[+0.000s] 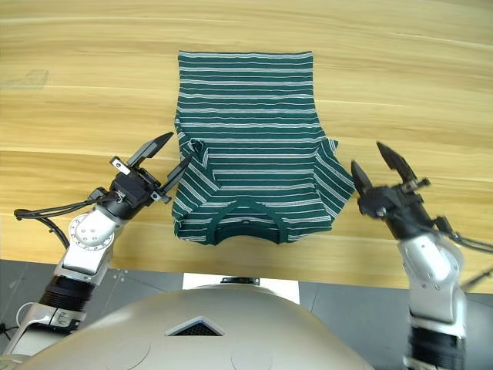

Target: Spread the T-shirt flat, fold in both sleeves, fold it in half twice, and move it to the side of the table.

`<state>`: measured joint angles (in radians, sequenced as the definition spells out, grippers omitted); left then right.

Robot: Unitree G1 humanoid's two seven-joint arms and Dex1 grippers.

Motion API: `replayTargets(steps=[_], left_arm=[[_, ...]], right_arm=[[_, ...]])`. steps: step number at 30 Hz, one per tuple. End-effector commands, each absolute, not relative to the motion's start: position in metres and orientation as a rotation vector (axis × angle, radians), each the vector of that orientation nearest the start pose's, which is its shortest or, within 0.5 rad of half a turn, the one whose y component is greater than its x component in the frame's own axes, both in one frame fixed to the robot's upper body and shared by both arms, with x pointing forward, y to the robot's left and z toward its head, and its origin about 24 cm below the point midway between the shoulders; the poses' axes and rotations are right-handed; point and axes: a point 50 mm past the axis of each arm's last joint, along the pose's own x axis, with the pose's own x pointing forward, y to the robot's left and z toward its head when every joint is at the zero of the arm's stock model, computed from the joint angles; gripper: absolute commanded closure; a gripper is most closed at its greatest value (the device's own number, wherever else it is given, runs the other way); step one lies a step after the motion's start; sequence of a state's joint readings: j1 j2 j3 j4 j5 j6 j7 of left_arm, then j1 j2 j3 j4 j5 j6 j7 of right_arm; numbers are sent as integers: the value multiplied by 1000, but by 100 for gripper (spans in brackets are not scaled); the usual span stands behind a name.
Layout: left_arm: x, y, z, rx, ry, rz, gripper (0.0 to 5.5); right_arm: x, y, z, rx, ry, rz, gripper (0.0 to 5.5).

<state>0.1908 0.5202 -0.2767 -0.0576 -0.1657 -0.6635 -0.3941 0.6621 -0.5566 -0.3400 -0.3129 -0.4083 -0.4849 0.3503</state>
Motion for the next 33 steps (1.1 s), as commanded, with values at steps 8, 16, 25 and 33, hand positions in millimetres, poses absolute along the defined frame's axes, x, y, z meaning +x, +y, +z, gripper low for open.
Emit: replayTargets(steps=[8,16,25,33], left_arm=[[188,161,62,251,-347,-633,336],[169,171,70,275,-349,-561,336],[166,167,70,276,-347,-562,336],[166,163,70,264,-348,-558,336]], right_arm=[[45,-273,42,-1081,379,846,306],[110,-295,32,-1110,273,594,306],[146,-272,22,-1108,141,590,306],[151,-268,19,-1111,125,620,306]])
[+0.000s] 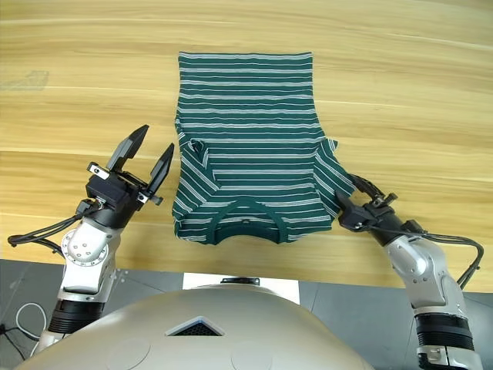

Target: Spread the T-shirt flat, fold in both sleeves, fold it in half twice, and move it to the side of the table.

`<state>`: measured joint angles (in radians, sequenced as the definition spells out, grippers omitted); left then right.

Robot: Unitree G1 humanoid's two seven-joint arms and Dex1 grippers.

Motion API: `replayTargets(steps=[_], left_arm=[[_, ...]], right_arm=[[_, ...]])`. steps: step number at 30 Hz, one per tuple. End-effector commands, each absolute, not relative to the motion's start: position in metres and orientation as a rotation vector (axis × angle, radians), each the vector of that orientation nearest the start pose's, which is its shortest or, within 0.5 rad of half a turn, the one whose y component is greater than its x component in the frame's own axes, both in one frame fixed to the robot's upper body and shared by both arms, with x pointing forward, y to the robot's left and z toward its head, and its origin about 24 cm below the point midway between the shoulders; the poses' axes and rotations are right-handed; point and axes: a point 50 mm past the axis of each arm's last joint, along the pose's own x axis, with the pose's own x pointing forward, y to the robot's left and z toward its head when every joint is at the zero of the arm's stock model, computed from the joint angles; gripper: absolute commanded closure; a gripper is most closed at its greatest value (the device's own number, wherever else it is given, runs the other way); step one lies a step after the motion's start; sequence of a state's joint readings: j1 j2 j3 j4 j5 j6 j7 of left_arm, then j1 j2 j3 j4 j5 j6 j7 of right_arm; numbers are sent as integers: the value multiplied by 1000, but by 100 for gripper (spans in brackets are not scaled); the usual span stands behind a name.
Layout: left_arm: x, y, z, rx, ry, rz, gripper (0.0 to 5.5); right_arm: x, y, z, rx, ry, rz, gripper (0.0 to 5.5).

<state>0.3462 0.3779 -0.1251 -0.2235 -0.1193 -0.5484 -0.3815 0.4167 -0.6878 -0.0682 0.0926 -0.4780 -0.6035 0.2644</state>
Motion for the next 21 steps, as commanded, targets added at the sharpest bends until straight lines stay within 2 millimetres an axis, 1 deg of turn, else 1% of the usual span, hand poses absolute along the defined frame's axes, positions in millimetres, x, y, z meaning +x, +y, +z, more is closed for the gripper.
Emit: replayTargets(steps=[1,3,6,7,8,9,11,14,16,19,21], left_arm=[[165,163,70,264,-348,-558,336],[164,164,70,265,-345,-554,336],[163,166,70,262,-340,-533,336],[165,166,70,258,-339,-525,336],[166,165,69,256,-340,-524,336],[167,164,70,255,-341,-524,336],[169,162,71,256,-344,-525,336],[173,158,76,259,-364,-533,336],[174,157,79,265,-374,-538,336],[173,156,85,271,-386,-540,336],[172,156,88,274,-394,-538,336]], right_arm=[[148,-274,24,-1123,127,611,306],[142,-288,41,-1170,98,590,306],[140,-302,75,-1259,-6,532,306],[139,-304,83,-1334,-25,533,306],[135,-302,87,-1425,-28,584,306],[132,-300,87,-1479,-22,630,306],[123,-295,78,-1513,9,729,306],[108,-296,51,-1499,117,841,306],[98,-295,37,-1484,165,888,306],[95,-300,29,-1493,189,897,306],[98,-303,28,-1501,190,890,306]])
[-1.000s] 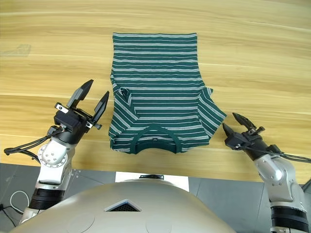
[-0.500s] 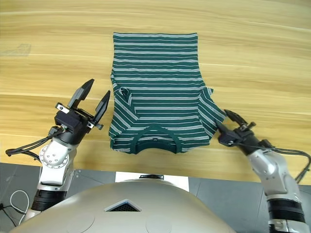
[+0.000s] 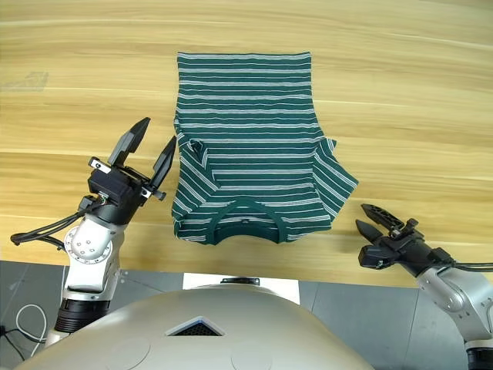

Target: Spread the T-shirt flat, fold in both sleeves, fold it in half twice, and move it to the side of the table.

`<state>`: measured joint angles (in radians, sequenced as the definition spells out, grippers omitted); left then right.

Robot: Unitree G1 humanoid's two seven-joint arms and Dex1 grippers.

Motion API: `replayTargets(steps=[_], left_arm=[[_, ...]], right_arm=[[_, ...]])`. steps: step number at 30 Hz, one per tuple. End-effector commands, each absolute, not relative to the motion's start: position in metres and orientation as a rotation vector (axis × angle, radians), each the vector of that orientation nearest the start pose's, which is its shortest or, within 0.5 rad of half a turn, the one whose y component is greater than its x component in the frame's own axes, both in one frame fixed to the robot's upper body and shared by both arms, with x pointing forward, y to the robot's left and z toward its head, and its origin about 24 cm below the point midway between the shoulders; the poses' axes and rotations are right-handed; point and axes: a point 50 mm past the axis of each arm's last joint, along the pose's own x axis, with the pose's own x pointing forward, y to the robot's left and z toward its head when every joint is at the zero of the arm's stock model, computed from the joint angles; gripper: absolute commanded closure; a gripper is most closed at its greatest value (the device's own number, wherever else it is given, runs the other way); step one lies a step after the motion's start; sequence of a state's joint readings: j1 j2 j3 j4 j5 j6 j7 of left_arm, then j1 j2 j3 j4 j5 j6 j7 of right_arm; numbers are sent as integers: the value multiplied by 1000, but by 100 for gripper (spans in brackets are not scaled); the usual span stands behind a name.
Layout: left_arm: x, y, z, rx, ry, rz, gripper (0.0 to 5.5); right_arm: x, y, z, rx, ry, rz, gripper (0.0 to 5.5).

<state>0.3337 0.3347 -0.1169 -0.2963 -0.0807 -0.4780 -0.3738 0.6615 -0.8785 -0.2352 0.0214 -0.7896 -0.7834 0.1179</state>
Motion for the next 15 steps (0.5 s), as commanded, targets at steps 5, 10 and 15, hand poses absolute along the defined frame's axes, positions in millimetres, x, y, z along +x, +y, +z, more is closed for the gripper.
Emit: replayTargets(steps=[5,10,15], left_arm=[[169,158,93,282,-408,-528,336],[166,157,94,278,-415,-524,336],[165,153,92,267,-410,-531,336]], right_arm=[[113,-305,27,-1526,170,876,306],[149,-293,23,-1538,79,847,306],[163,-278,17,-1512,31,882,306]])
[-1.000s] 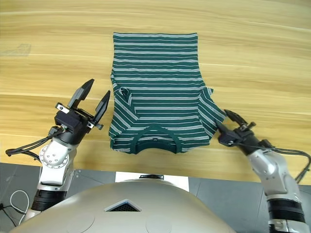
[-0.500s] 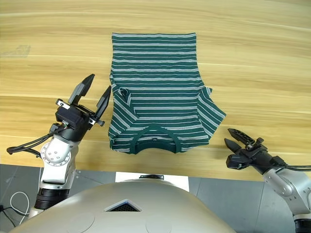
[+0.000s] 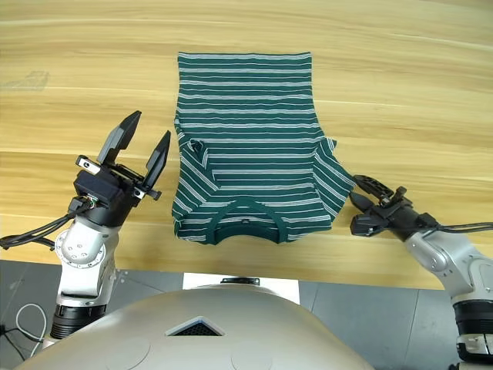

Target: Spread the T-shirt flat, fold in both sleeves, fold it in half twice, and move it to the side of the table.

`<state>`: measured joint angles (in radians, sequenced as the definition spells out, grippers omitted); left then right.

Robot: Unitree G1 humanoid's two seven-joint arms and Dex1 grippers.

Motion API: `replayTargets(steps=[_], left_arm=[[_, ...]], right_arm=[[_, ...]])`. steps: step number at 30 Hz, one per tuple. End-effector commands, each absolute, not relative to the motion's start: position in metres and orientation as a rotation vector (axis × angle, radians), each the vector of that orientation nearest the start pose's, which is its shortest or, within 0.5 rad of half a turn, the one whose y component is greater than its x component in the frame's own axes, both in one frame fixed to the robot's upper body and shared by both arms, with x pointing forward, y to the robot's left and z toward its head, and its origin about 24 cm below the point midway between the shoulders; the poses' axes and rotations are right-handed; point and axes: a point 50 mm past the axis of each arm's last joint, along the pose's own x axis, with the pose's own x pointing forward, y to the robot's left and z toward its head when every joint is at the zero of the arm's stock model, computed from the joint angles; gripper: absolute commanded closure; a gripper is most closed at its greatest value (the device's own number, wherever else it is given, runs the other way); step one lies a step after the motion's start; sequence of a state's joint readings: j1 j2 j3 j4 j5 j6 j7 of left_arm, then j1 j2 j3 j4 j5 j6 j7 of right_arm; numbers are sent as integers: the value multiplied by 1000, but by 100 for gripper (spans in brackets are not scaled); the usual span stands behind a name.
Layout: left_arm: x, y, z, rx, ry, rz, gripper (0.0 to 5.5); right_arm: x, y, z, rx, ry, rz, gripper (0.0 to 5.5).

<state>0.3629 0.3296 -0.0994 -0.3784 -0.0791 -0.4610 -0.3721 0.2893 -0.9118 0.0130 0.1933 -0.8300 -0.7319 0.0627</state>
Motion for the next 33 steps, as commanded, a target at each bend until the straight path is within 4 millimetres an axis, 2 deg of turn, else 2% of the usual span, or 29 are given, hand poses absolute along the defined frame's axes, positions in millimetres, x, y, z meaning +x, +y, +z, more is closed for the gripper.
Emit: replayTargets(steps=[1,7,13,21,33], left_arm=[[165,153,91,265,-408,-534,336],[164,152,89,252,-400,-531,336],[159,154,85,246,-385,-518,331],[156,155,82,239,-378,-502,331],[158,155,80,228,-381,-492,331]], right_arm=[[163,-277,16,-1507,27,884,306],[173,-278,17,-1490,27,855,306],[188,-280,21,-1474,11,797,417],[197,-280,21,-1458,0,773,548],[195,-274,25,-1407,-42,755,548]])
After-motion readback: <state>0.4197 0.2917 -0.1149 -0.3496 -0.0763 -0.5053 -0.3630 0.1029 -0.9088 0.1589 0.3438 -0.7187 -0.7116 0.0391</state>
